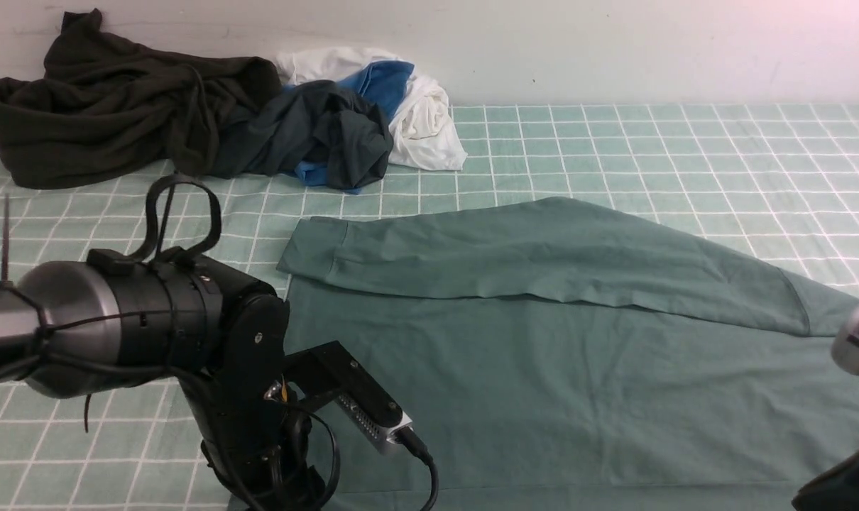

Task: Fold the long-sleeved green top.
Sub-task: Use the left arm to clamp the cuff closest to it, then use the left arm to drag and place the cuff at the centered position on the left edge of the fabric

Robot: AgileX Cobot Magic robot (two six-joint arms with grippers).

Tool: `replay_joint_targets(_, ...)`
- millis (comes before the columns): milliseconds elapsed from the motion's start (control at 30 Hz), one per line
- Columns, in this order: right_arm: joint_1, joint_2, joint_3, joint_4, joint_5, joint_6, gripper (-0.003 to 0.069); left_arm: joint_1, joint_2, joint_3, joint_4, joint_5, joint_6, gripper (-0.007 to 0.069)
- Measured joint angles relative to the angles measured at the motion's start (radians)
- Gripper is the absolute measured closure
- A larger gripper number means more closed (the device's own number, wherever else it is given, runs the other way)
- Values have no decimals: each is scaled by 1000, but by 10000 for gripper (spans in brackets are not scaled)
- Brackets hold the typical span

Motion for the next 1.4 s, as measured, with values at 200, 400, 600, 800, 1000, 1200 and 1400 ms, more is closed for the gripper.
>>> replay_joint_targets(200, 0, 1, 0, 0, -38, 24, 610, -4, 20, -4, -39, -7, 4, 355)
replay_joint_targets(400, 0, 1, 0, -30, -69, 56, 608, -31, 17, -4, -89, 62, 72, 598)
replay_joint_targets(600, 0, 14, 0, -138, -105, 215, 587, -31, -8, -49, -61, 113, 79, 625)
replay_joint_targets(800, -26, 124, 17, -294, -140, 463, 451, -31, -33, -236, -15, 205, 77, 625)
replay_joint_targets(1000, -150, 267, 59, -335, -202, 567, 290, -31, -28, -361, 0, 222, 74, 625)
replay_joint_targets(1200, -275, 436, 81, -358, -300, 617, 245, -31, -20, -383, 7, 224, 74, 625)
replay_joint_targets(1400, -329, 593, 81, -395, -430, 700, 242, -31, -4, -383, 8, 225, 73, 625)
